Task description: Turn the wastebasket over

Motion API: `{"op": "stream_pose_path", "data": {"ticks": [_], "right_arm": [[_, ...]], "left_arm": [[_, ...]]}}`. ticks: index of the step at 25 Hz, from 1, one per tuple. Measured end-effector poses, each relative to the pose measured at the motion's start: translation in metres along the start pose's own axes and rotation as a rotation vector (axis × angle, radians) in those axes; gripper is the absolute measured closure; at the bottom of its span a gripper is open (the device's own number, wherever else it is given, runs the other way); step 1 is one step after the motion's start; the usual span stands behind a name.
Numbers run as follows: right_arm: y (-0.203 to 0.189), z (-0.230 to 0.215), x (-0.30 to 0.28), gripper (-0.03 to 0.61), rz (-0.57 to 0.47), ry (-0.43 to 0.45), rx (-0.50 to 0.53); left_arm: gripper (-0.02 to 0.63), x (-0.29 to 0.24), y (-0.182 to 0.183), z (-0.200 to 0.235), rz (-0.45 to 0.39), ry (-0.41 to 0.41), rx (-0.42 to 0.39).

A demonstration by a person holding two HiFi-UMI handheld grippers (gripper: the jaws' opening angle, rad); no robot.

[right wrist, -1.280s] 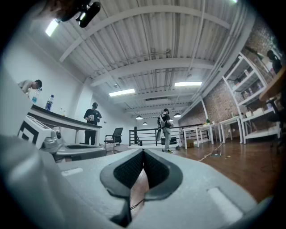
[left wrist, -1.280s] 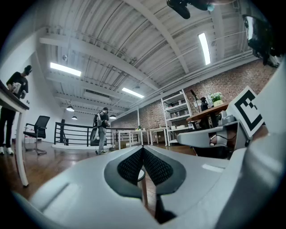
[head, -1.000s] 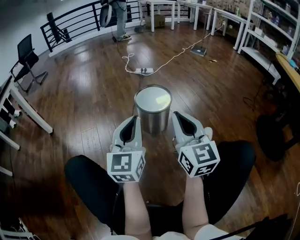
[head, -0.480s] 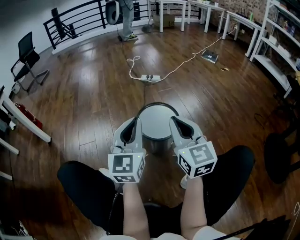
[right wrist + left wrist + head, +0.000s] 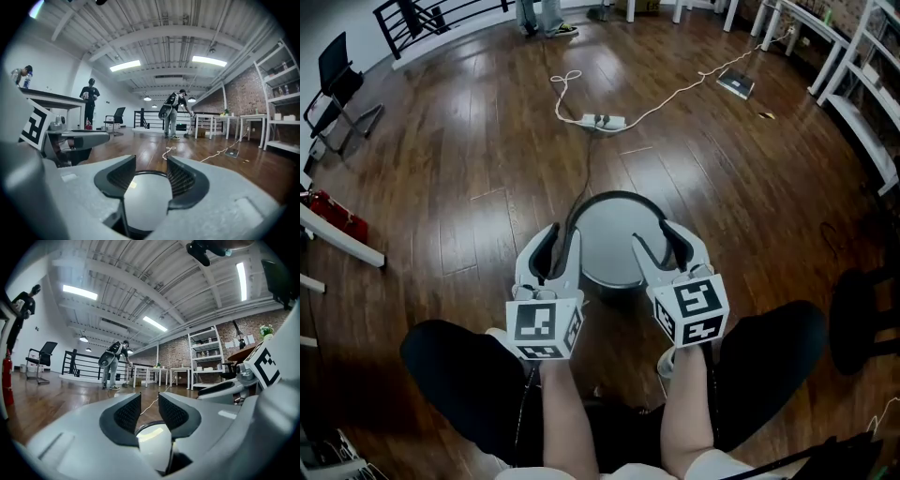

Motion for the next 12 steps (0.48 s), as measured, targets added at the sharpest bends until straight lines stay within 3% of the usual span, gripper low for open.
{"op": "stream_pose_path", "data": {"ticks": [4, 7, 12], "right_arm": [[-0.023, 0.001, -0.037, 0.370, 0.109, 0.056, 0.002], [-0.036, 0.019, -0.062, 0.370, 0.166, 0.122, 0.061], [-0.046, 0.063, -0.096, 0.370, 0.243, 0.261, 0.148]], "left_arm": [[0.389, -0.015, -0.021, 0.020, 0.057, 0.037, 0.049], [0.329, -0.018, -0.040, 0.040, 0.091, 0.089, 0.100], [0.311, -0.017, -0.067, 0.065, 0.160, 0.158, 0.131]]}}
Point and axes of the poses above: the fingertips, and each gripper's own axes: x backward along the fingers, z to its left, y out of its top, the point moved 6 cm from there along x, backward along the fingers, and after that the axes turned 13 degrees about z, right-handed, at the moved point
